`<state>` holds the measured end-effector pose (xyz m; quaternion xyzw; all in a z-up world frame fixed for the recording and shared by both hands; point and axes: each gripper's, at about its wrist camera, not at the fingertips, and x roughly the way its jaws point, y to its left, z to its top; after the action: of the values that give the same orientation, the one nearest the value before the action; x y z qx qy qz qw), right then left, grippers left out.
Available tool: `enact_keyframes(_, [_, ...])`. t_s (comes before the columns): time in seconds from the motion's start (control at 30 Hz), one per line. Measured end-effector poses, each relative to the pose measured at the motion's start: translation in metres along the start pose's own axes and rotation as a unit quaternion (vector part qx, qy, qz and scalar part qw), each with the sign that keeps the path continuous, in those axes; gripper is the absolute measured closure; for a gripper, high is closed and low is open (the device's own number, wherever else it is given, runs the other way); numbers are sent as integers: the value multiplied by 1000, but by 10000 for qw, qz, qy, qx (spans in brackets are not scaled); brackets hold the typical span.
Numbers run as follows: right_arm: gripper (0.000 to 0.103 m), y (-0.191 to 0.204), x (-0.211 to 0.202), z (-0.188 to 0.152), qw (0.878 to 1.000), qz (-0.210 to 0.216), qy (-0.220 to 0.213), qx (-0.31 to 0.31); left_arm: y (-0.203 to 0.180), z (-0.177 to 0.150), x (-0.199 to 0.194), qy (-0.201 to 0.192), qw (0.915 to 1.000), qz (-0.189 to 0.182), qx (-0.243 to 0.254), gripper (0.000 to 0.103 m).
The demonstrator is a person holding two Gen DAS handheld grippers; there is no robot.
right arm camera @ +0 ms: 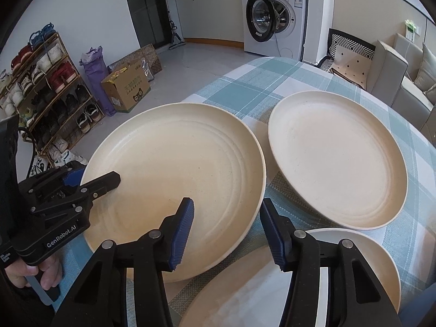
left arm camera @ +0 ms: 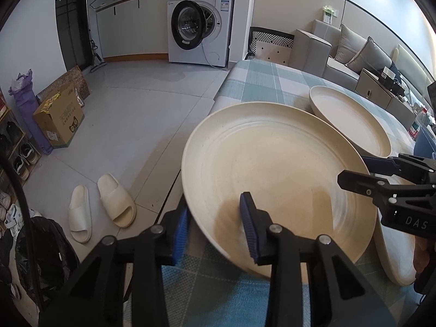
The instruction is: Organize plates and bowls
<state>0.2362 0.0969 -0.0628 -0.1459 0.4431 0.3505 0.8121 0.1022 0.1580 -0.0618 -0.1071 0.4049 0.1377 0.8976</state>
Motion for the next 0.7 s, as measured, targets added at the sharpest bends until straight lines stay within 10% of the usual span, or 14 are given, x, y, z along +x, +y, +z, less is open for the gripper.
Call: enact_keyframes(0.7, [51, 9, -27, -8, 9993, -116, -358, -54, 0, 6, -28, -316, 9995, -14, -4, 68])
